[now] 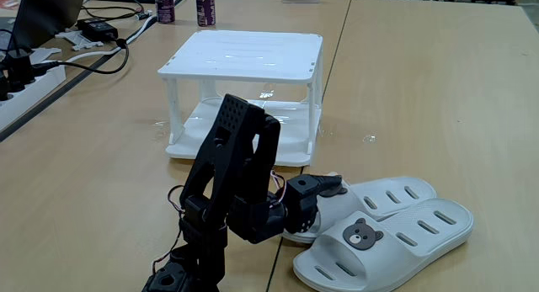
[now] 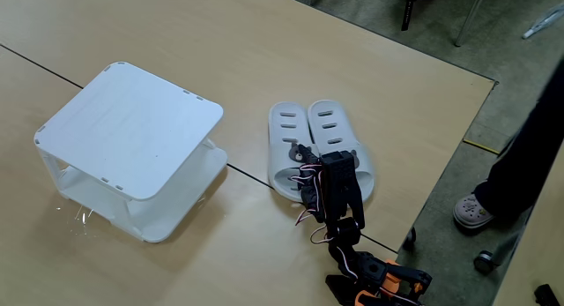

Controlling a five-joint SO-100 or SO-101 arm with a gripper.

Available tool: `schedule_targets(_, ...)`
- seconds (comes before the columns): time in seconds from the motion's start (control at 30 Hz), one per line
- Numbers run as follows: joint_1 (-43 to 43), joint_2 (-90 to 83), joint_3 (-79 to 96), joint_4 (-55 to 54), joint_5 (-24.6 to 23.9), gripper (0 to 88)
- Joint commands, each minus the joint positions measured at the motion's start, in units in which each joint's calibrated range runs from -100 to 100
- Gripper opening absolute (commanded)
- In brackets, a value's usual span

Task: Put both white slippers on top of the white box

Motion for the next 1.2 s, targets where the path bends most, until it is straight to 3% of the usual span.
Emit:
schedule_targets(0.0, 0.0, -1.0, -1.2, -0.1, 0.4, 0.8)
schedule_targets(0.13, 0.0, -5.8, -1.2, 1.4, 0.4, 0.8)
schedule_targets(0.3, 0.9, -30.7, -7.4, 28.1, 0.4, 0.8)
schedule_targets(0.47, 2.8, -45.7, -32.6, 64.6, 0.4, 0.8)
schedule_targets(0.73, 2.1, -51.9, -61.9, 92.9, 0.4, 0.8)
schedule_targets(0.93, -0.1, -60.8, -63.8, 99.8, 0.4, 0.8)
schedule_targets(1.17, -10.9, -66.8, -63.6, 99.9, 0.4, 0.8)
